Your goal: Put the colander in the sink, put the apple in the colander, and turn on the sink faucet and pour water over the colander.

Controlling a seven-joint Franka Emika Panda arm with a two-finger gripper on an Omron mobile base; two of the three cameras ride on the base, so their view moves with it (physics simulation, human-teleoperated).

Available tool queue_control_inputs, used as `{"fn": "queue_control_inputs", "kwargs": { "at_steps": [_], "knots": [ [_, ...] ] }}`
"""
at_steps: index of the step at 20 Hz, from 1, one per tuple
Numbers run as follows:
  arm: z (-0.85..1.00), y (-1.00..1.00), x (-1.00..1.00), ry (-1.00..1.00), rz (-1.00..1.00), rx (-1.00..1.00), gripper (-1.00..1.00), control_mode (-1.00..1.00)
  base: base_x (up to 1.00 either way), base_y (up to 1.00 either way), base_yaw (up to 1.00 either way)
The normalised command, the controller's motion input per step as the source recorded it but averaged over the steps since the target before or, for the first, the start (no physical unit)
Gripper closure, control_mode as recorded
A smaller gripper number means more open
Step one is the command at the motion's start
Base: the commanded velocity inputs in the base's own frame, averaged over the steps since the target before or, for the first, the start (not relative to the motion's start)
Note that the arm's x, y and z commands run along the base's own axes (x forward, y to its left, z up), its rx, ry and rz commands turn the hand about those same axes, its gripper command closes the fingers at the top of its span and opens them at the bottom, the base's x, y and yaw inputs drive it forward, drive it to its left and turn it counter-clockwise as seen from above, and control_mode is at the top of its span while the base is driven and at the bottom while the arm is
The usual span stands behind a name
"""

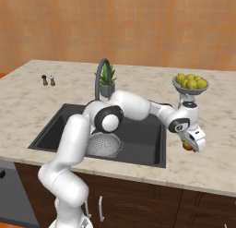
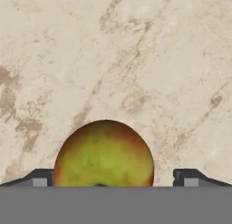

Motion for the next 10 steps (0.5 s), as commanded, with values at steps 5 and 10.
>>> {"fn": "queue_control_inputs", "kwargs": {
  "at_steps": [5, 10],
  "knots": [
    [-0.27, -0.04, 0.14, 0.05, 0.00, 0.00, -1.00, -1.00, 0.00, 0.00, 0.00],
    [-0.37, 0.08, -0.01, 0.06, 0.00, 0.00, 1.00, -1.00, 0.00, 0.00, 0.00]
  ]
}}
